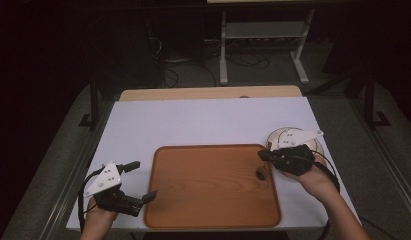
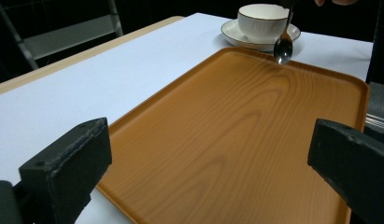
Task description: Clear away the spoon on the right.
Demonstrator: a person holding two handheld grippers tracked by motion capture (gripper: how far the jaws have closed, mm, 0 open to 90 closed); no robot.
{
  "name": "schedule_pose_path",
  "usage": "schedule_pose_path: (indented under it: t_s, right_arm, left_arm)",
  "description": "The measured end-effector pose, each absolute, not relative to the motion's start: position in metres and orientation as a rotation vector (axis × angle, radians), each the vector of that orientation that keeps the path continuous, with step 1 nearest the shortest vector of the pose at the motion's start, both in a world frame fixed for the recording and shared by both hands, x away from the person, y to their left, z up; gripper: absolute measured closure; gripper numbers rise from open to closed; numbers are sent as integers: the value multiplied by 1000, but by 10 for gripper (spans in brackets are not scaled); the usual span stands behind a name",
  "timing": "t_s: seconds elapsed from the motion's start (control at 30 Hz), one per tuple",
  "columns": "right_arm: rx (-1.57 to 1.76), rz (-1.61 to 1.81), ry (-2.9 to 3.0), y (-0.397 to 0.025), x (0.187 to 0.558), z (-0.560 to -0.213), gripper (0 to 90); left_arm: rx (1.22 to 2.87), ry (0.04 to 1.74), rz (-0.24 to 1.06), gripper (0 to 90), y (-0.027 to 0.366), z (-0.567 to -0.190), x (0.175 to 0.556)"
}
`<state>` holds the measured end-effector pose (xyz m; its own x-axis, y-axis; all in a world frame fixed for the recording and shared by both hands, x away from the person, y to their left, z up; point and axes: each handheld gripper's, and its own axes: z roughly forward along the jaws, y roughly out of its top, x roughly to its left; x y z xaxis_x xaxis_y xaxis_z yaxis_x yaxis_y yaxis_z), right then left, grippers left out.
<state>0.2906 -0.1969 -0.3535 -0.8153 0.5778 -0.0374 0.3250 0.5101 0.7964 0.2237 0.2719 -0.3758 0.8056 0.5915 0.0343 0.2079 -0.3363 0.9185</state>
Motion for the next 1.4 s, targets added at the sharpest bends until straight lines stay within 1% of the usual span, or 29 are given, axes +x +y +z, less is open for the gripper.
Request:
schedule_pose_path:
  t_s: [0.5,1.4]
  right_arm:
    - [722,1153,2546,-179,292,-368,877]
    - [644,1127,2624,-127,329,-381,877]
  left_arm:
    - [1912,601,443,0,271,-376,224]
    - [1914,600,445,0,271,-376,223]
